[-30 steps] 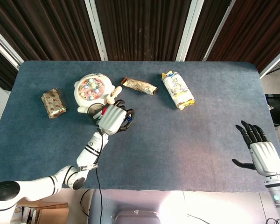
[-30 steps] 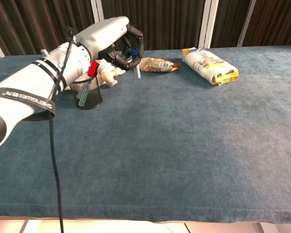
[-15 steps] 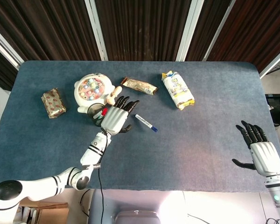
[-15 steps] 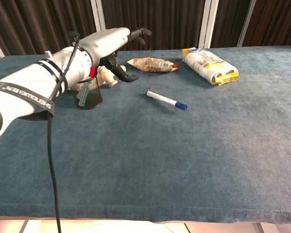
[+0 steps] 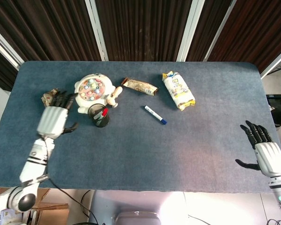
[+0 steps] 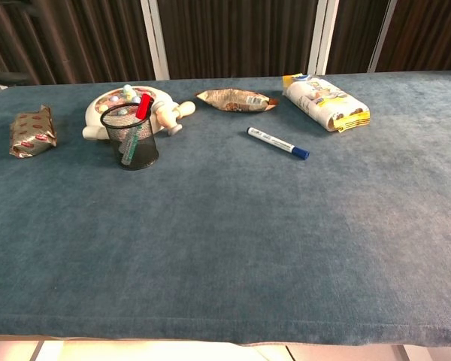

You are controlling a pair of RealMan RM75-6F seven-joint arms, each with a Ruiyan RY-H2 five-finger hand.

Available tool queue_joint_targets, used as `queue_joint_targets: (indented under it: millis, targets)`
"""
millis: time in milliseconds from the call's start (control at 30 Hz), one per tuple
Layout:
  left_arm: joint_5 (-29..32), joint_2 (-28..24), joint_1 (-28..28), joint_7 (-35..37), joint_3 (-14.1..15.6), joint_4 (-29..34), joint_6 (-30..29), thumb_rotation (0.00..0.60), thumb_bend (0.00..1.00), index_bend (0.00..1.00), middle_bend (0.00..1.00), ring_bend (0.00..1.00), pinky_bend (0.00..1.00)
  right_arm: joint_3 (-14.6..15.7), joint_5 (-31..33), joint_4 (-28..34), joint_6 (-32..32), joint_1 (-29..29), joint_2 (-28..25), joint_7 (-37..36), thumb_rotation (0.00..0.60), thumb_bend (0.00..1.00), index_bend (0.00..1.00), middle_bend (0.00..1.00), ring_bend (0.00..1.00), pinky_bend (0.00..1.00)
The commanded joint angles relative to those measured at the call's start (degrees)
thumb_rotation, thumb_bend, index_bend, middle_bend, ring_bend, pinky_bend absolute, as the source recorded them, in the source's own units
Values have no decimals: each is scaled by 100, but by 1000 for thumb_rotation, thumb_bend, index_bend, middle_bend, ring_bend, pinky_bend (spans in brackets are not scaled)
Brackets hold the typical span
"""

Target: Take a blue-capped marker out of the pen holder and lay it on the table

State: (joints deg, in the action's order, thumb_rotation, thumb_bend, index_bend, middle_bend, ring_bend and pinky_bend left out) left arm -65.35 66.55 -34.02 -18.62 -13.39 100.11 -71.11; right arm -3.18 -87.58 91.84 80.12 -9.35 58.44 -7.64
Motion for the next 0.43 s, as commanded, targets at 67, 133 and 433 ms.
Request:
queue_joint_targets:
  millis: [67,133,433]
  targets:
    - [-435,-638,1056,717,643,112,-787,600,235,97,130,31,24,11,-63,-57,19,-4,3,-83,600,0,0,0,0,24]
    - [-741,-686,1377,988,902,-62,-1011,600,234,100,131,24,12,23,-106,-86,32,-6,19,-111,600,0,0,0,0,24]
    - [-1416,-416,2583,1383,1587,-488,-2074,600,236,110,131,15,3,107,-287,-140,104,14,63,-158,600,0,0,0,0,24]
